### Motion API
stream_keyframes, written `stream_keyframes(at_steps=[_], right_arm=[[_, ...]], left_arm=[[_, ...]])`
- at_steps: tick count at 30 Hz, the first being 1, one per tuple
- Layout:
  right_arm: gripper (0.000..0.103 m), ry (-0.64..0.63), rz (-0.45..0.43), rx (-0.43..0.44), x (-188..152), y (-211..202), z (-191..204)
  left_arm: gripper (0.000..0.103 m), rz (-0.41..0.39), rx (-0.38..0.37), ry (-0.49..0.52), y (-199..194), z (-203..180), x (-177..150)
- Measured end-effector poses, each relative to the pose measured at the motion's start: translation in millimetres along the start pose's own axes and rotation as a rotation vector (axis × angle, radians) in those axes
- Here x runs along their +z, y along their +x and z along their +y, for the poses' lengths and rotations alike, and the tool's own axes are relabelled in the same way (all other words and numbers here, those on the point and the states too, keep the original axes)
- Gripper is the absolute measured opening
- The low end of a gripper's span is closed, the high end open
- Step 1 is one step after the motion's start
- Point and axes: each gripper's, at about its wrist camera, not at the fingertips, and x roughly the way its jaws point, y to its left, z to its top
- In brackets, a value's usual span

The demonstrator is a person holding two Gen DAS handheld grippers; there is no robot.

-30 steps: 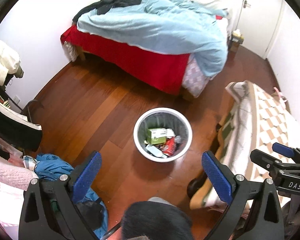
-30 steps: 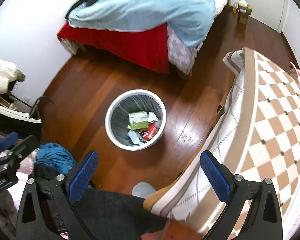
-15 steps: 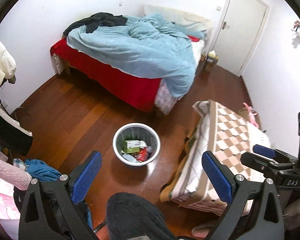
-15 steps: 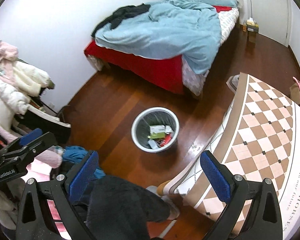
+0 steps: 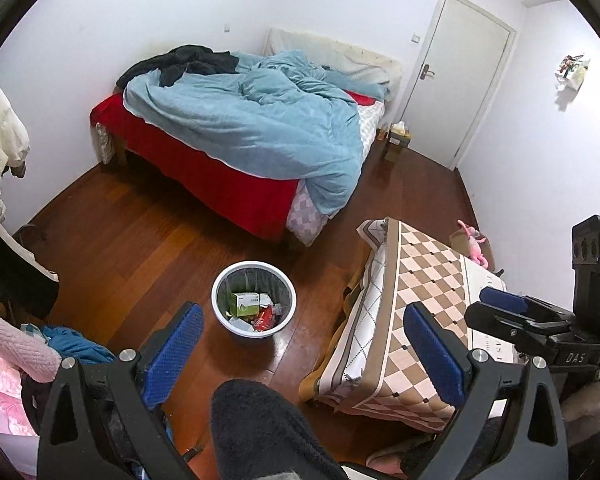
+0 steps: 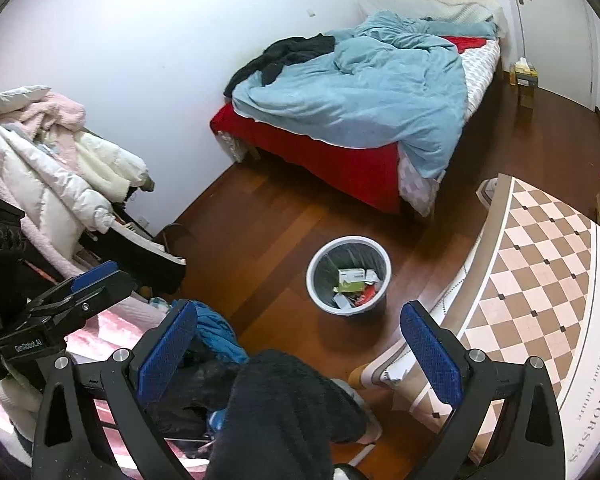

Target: Collect trash

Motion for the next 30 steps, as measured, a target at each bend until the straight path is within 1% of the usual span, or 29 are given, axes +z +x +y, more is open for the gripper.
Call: stream_keyframes(at_steps=[9, 18, 30], right_arm=[[0.103, -0.017, 0.001, 0.016, -4.8, -12.1, 12.2], [0.103, -0.022, 0.0, 0.003, -4.6, -13.9, 14.7], [0.103, -0.033, -0.006, 0.021, -4.9, -21.2, 16.5]], left_arm=[[0.102, -0.009, -0.002, -0.012, -8.6, 3.3, -4.8], [0.102, -0.011, -0.006, -0.008, -11.7, 4.8, -8.1], [0.102, -0.025, -0.013, 0.001, -22.5, 1.6, -5.6]])
